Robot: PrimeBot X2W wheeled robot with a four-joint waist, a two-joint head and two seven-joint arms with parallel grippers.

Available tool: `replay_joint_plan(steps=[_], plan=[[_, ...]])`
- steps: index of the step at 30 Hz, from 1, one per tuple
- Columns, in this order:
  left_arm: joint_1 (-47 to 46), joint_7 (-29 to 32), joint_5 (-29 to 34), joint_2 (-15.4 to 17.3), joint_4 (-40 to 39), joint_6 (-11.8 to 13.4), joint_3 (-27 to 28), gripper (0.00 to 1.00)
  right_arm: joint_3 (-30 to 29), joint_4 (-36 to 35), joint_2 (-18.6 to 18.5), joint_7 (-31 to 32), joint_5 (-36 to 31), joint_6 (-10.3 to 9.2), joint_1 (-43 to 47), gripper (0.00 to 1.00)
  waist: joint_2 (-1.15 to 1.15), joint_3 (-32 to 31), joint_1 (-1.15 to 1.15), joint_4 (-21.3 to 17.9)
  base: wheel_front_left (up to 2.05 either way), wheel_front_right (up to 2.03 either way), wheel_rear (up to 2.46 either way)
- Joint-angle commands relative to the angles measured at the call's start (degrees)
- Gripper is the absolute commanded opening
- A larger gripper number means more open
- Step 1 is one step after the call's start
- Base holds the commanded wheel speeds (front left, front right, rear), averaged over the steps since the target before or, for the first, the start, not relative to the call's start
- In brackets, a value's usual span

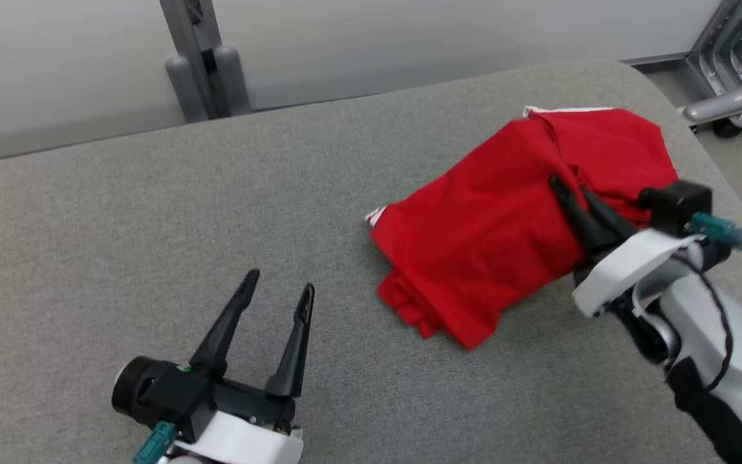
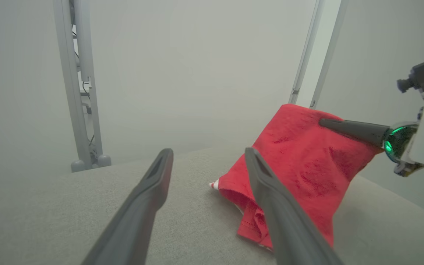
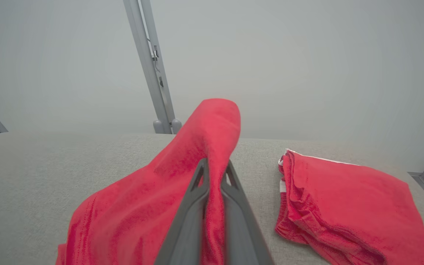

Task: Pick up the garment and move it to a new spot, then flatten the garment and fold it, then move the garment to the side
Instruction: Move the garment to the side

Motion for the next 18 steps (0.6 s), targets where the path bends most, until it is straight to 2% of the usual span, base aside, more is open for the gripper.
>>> replay_joint_plan(steps=[1,9,18], plan=[[-1.8,-0.2,-0.5,0.3,-0.8,-0.3,0.6,1.00,-1.7,-0.2,-0.8,-0.3,-0.8,-0.02,-2.0,0.00,0.00,3.6,0.00,1.0,0.00,0.00,0.00],[-7.4,0.5,-0.4,1.1,-5.6,-0.5,1.4,1.00,-14.6,1.5,-3.3,-0.3,-5.2,-0.02,-8.8,0.00,0.00,10.1,0.00,1.0,0.00,0.00,0.00],[-10.4,2.3,0.2,2.0,-8.3,-1.0,0.1,1.00,-25.4,9.1,-7.4,-0.3,-10.9,-0.02,-14.4,0.00,0.00,15.1,0.00,1.6,0.00,0.00,0.00]])
